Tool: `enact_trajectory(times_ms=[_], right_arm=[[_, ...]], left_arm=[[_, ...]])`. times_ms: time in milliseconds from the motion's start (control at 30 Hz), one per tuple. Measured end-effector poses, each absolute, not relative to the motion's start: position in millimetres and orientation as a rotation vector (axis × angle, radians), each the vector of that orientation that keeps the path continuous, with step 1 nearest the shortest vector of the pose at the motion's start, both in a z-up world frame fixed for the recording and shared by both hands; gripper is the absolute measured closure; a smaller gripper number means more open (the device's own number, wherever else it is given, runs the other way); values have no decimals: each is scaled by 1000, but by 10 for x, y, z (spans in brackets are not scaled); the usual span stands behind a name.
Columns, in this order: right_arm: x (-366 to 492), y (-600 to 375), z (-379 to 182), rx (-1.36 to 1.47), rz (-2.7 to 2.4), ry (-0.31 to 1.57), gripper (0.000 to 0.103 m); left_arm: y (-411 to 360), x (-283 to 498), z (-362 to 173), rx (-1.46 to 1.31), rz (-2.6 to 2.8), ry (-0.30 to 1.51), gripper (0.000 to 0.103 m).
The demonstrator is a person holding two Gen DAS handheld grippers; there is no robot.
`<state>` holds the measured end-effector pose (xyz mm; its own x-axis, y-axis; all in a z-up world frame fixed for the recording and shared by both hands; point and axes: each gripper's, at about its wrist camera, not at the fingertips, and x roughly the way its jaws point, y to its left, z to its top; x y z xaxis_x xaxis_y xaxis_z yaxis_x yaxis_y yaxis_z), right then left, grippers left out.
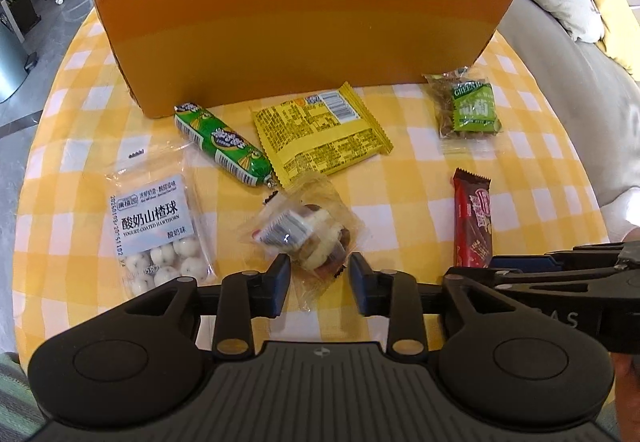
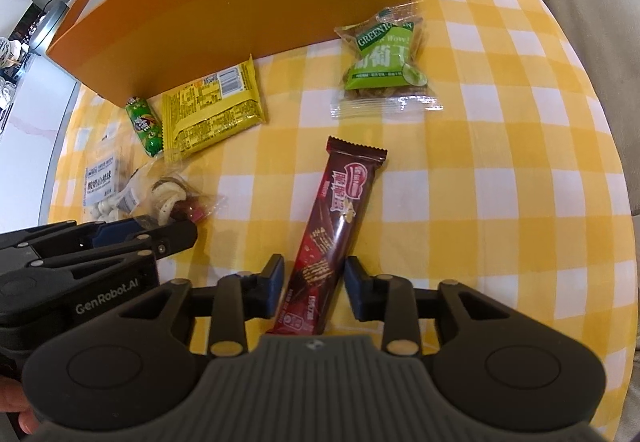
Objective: Organize snacks
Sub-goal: 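Lift the bun and wafer bar and carry both over the box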
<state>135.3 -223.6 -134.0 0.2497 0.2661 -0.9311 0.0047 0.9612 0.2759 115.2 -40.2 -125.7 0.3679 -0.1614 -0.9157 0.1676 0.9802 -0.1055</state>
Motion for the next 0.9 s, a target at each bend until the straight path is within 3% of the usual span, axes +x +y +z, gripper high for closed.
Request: enact_trajectory(times_ms=[33,133,267,333,433,733,900], right_arm=[[1350,-2236,-1331,236,175,1307,62],[1383,-2188,-1320,189,157,1296,61],[1421,-2168,-1341,179,153,1293,62],[1431,-2166,-1341,176,150,1288,68],[1451,-2153,-1338,159,146,1283,77],[1447,-2135,-1307,173,171,1302,81],[1412,-2156,-1242,222,187,1297,81]], left_arm=[[-391,1146,-1235,-10,-215,1167,43],[-319,1149,-1170,-91,-204,1155,32],[-247,1259,-1187,-188,-152,1174,29],[-260,1301,-1212,-166,-123,1177,29],[-312,1340,-1262,-126,-84,1176,31],[-420,1426,-1334,-103,-76,1180,51],[-499,1435,-1363,-44,-56,1182,56]])
